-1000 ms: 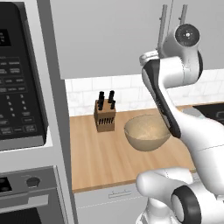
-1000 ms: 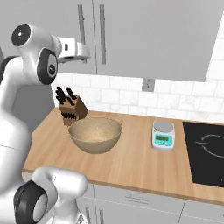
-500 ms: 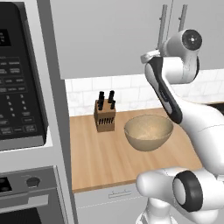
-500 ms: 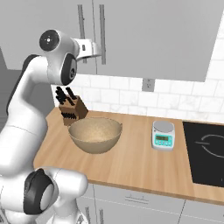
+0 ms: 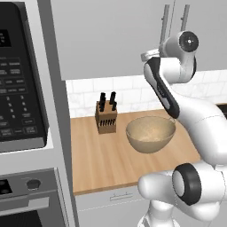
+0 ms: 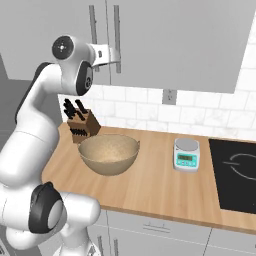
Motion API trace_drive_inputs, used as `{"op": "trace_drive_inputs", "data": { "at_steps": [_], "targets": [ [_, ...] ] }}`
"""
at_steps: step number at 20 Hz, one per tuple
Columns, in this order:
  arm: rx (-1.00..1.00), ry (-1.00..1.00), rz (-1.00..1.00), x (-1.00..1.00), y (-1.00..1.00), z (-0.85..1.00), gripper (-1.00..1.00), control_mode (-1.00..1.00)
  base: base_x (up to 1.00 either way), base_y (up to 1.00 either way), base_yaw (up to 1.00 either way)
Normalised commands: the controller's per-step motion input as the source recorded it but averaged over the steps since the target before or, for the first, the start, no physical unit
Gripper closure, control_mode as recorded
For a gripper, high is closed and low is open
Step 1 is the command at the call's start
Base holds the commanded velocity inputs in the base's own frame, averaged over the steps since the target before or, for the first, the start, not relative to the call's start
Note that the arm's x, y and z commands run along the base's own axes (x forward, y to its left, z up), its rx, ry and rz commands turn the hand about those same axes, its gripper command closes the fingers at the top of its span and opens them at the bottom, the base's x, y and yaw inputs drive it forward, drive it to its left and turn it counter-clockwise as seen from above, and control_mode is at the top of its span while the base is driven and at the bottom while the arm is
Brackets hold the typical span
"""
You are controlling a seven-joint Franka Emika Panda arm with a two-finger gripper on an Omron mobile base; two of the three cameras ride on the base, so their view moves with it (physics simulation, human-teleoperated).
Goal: Open the cabinet, pick up the bread from the cabinet and place it in the basket. Then move the basket to the dining counter.
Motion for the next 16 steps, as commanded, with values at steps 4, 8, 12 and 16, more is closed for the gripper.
{"op": "trace_drive_inputs", "data": {
  "at_steps": [4, 8, 12, 16],
  "targets": [
    [0.00, 0.00, 0.02, 0.68, 0.00, -0.15, 1.00, -1.00, 0.00, 0.00, 0.00],
    [0.00, 0.00, 0.09, 0.21, 0.16, -0.03, 1.00, -1.00, 0.00, 0.00, 0.00],
    [0.00, 0.00, 0.16, -0.59, 0.67, 0.00, 1.00, -1.00, 0.00, 0.00, 0.00],
    [0.00, 0.00, 0.13, -0.97, 0.88, 0.00, 1.00, -1.00, 0.00, 0.00, 0.00]
  ]
}}
